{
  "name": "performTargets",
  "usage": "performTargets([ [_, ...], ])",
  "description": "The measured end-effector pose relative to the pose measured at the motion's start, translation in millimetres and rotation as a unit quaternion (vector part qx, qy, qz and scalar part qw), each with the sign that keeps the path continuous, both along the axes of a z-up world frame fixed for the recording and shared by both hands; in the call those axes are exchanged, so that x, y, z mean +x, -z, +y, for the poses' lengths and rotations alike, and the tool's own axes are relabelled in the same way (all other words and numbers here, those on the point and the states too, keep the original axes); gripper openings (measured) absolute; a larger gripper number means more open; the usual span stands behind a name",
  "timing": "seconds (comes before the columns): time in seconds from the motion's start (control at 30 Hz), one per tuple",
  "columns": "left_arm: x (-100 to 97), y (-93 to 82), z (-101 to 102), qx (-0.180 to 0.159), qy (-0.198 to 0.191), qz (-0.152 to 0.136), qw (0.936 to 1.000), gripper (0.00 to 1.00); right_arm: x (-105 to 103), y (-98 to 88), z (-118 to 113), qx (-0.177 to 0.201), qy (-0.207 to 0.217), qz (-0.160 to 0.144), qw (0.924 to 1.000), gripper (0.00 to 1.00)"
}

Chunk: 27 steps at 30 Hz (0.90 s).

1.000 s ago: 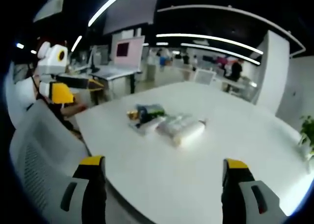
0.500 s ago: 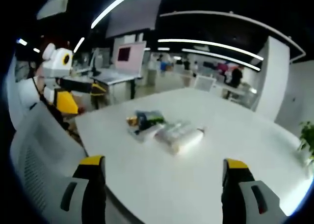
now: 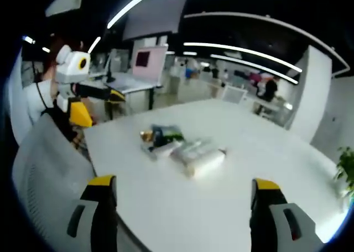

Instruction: Arrange the skincare products in the storage area until every visible bottle or jar stands upright without overlapping.

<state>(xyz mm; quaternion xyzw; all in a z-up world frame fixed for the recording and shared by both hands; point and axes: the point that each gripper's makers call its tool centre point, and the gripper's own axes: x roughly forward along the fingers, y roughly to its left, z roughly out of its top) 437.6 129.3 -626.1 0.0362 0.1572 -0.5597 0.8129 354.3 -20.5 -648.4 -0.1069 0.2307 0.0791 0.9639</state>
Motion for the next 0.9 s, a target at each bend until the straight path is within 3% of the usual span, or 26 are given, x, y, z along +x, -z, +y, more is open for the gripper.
performTargets([
  [0.43, 10.9, -5.1, -20.1, -0.001, 0.026, -0.004, 0.9997, 0.99, 19.1, -25.7, -24.1, -0.023, -0.008, -0.02, 0.9995, 1.0],
  [0.9, 36.2, -2.6, -34.3, 0.011, 0.027, -0.011, 0.9995, 0.99, 46.1, -27.3, -54.8, -0.059, -0.027, -0.014, 0.9978, 1.0],
])
